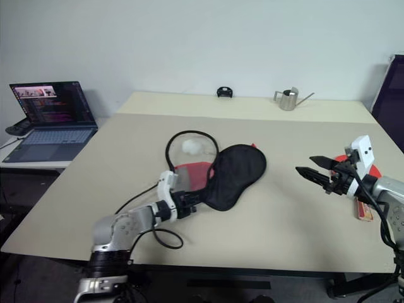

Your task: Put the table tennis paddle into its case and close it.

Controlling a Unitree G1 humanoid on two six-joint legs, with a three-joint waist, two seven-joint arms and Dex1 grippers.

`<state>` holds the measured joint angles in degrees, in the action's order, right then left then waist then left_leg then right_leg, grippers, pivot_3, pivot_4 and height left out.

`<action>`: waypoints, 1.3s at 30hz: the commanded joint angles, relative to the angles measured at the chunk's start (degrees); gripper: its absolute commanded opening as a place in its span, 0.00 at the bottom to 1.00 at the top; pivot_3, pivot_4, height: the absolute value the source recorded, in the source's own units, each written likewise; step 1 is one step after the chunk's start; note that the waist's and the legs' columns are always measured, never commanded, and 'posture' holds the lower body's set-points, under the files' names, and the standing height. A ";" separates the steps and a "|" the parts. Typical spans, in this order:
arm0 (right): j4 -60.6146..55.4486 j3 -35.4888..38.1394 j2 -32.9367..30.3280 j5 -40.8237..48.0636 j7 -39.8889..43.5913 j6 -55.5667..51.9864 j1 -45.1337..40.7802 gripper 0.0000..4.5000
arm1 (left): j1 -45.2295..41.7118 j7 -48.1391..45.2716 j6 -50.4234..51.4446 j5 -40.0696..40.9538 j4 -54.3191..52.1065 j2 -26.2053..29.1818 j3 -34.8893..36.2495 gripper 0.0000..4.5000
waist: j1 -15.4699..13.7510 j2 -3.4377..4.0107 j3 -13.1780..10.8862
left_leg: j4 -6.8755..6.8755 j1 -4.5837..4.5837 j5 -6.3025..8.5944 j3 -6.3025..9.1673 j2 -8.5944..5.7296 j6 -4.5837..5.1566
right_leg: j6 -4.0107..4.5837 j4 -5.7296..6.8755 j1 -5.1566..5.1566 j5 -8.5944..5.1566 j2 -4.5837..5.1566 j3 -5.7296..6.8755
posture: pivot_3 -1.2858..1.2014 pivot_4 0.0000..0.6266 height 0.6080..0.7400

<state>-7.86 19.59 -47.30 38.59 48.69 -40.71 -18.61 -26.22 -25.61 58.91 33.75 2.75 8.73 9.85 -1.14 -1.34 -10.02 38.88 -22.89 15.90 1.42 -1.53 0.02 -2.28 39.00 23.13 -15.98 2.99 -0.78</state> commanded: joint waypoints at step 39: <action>-5.55 2.14 -1.46 3.05 1.54 -1.63 2.15 0.79 | 15.19 -16.68 -7.62 -3.18 -19.23 23.13 -15.56 0.88 | 1.78 0.19 0.11 | -0.07 0.13 0.00 -0.06 0.11 0.00 | 0.01 -0.03 -0.04 -0.01 -0.10 -0.12 | 0.52 0.24 1.00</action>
<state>-11.14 21.10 -47.50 40.18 49.13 -42.22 -16.25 -12.95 -40.05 51.14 30.38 -15.82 30.89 -4.30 0.63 -1.15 -9.91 38.80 -22.76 15.91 1.35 -1.42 0.03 -2.26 38.97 23.09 -15.99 2.89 -0.90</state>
